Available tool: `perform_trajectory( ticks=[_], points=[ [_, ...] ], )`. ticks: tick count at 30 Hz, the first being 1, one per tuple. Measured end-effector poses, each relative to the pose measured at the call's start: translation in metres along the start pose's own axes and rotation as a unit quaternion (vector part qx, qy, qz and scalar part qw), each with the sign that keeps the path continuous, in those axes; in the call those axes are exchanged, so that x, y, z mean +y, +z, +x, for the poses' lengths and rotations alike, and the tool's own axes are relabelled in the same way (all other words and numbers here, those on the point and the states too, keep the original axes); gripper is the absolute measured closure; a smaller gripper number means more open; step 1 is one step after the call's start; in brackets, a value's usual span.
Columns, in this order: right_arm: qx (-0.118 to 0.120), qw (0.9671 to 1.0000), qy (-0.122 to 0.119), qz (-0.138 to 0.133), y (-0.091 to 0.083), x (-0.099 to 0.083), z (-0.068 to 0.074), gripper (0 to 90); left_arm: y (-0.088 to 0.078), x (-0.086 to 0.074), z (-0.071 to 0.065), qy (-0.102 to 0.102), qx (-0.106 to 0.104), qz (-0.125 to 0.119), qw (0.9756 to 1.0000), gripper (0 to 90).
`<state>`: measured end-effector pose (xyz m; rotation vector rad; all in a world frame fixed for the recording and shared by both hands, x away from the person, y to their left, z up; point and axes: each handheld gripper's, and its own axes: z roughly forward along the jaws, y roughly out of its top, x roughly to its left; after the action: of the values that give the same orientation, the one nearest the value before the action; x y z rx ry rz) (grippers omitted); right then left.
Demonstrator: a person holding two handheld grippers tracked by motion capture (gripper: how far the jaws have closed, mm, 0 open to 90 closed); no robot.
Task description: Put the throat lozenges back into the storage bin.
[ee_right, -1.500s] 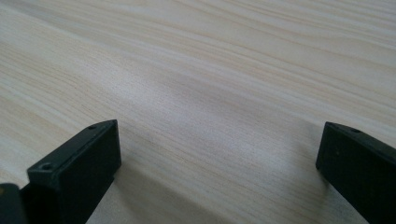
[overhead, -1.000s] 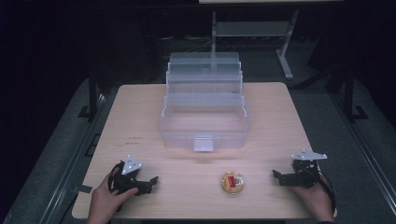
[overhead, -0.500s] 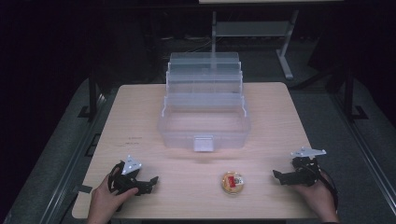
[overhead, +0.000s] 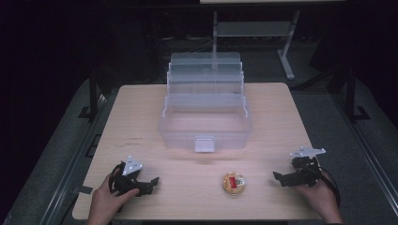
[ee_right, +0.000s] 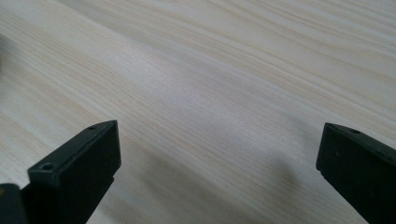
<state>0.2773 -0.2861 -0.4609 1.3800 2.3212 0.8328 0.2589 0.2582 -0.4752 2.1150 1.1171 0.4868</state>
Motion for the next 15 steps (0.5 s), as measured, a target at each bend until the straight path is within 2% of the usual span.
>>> perform_trajectory(
  ticks=[15],
  points=[
    [0.01,0.9998,-0.016,0.006,-0.007,0.013,0.006,0.0,0.0,0.0,0.0,0.0,0.0,0.0,1.0,10.6]
  ],
)
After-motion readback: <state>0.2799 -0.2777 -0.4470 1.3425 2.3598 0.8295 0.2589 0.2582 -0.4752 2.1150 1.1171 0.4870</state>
